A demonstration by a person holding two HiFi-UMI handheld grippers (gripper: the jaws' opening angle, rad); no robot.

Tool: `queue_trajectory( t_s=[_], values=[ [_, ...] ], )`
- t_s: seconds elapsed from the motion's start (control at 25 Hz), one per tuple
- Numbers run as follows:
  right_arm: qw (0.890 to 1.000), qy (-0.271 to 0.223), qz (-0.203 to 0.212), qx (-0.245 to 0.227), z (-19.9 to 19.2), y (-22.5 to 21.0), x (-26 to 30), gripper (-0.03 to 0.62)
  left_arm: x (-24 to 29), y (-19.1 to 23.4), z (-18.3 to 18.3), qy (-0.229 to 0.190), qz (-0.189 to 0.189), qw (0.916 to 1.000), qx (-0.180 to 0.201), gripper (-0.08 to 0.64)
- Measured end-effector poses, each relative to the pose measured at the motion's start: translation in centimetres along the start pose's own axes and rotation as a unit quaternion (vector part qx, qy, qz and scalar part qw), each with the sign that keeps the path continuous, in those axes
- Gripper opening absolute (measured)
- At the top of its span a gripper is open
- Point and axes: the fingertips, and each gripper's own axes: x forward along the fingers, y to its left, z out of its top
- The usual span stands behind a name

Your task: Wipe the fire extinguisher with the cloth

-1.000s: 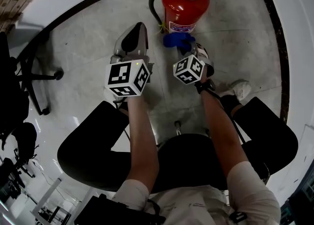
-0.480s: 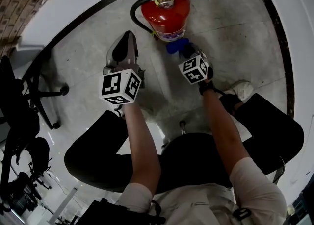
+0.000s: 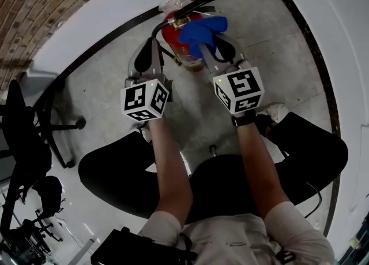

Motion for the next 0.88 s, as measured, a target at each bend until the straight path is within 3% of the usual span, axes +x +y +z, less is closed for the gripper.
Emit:
queue_trajectory(
  t_s=[0.12, 0.24, 0.4, 0.52, 0.68, 0.76, 0.88],
  values=[
    [0.999, 0.004, 0.01, 0.031, -0.2, 0.3, 1.4, 0.087, -0.3, -0.5, -0.1, 0.001, -0.003, 1.0, -0.002, 0.002],
    [0.994, -0.008, -0.014, 0.112, -2.2, -0.9, 0.8, 0.086, -0.6, -0.6, -0.4, 0.006, -0.006, 1.0, -0.002, 0.002],
    [0.978, 0.052, -0.031, 0.201, -8.6, -1.2, 0.5, 0.085, -0.7, 0.0, -0.5, 0.01, -0.004, 0.9999, -0.001, 0.002],
    [0.953, 0.094, -0.03, 0.288, -14.5, -0.2, 1.0, 0.086, -0.6, 0.3, -1.0, 0.015, -0.001, 0.9999, -0.001, 0.002],
    [0.897, 0.098, -0.052, 0.428, -21.0, -0.2, 1.8, 0.084, -0.3, 0.5, -2.1, 0.023, 0.0, 0.9997, -0.006, 0.002],
    [0.872, 0.105, -0.066, 0.473, -24.1, -0.7, 2.1, 0.084, -0.2, 0.4, -2.8, 0.029, -0.002, 0.9995, -0.008, 0.002],
    [0.857, 0.128, -0.085, 0.493, -28.0, -1.4, 2.8, 0.083, 0.0, 0.0, -4.1, 0.047, -0.009, 0.9989, -0.001, 0.002]
  ],
)
